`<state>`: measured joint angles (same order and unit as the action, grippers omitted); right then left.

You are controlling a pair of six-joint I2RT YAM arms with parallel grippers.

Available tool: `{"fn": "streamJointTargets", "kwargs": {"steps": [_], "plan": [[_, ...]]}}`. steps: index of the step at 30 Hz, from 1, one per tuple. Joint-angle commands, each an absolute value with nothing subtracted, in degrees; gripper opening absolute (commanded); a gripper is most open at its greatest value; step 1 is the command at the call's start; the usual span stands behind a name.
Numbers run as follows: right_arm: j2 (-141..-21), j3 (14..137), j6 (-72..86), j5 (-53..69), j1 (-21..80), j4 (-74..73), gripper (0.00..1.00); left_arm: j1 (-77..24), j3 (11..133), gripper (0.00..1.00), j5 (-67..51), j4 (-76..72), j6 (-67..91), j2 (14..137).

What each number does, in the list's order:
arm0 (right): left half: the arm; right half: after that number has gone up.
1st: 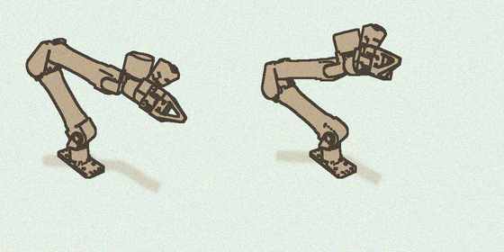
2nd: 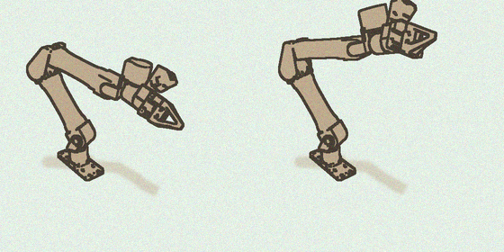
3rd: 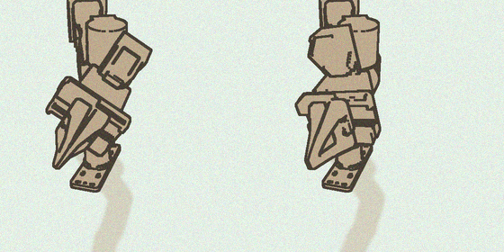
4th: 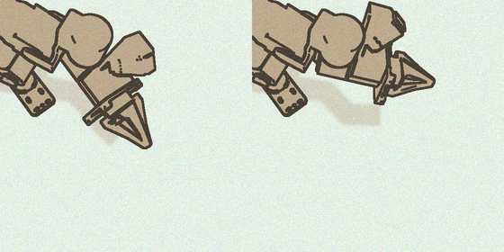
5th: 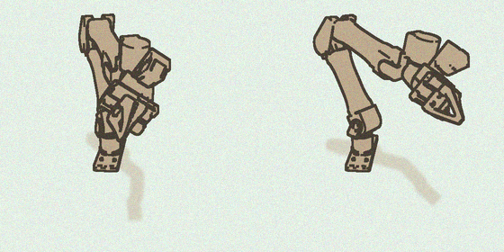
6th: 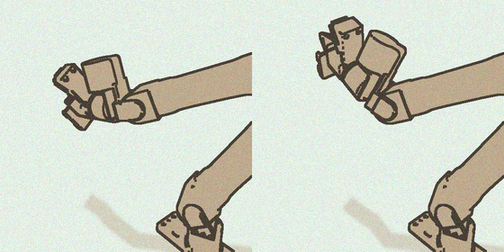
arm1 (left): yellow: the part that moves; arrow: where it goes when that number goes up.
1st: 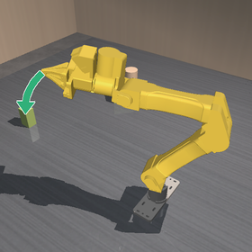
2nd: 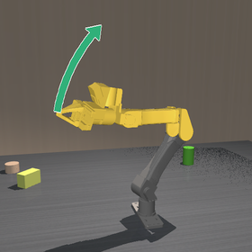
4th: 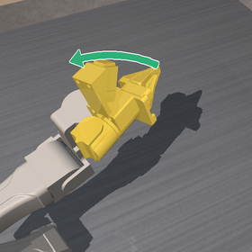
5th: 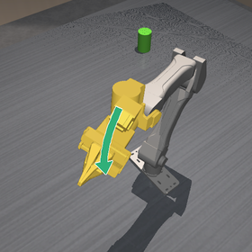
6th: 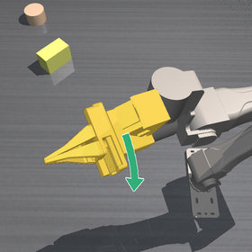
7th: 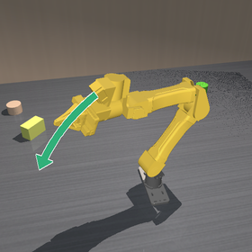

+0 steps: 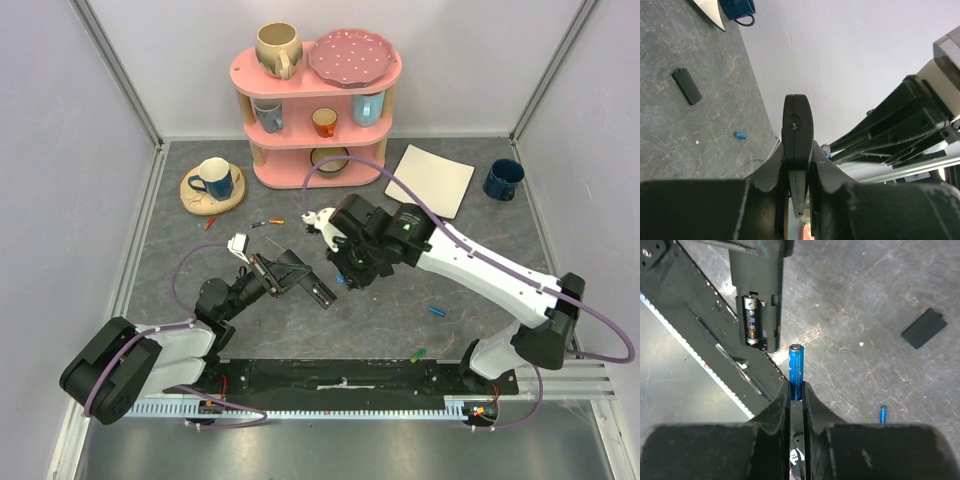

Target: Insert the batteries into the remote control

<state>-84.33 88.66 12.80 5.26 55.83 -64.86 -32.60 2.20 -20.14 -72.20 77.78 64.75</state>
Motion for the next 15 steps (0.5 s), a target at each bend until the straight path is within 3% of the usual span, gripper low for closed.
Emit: {"fn": "streamJointTargets", "kwargs": {"steps": [1,15], "plan": [[-87.5,92.0,11.3,8.3,57.7,-68.1,0.00,-32.7,-1.0,0.02,-21.9,-79.1,78.7,65.8],[-92.3,92.8,14.1,11.7,59.2,-65.8,0.00,-32.8,-0.4,0.02,-22.8,-75.4,78.2,65.4]]}}
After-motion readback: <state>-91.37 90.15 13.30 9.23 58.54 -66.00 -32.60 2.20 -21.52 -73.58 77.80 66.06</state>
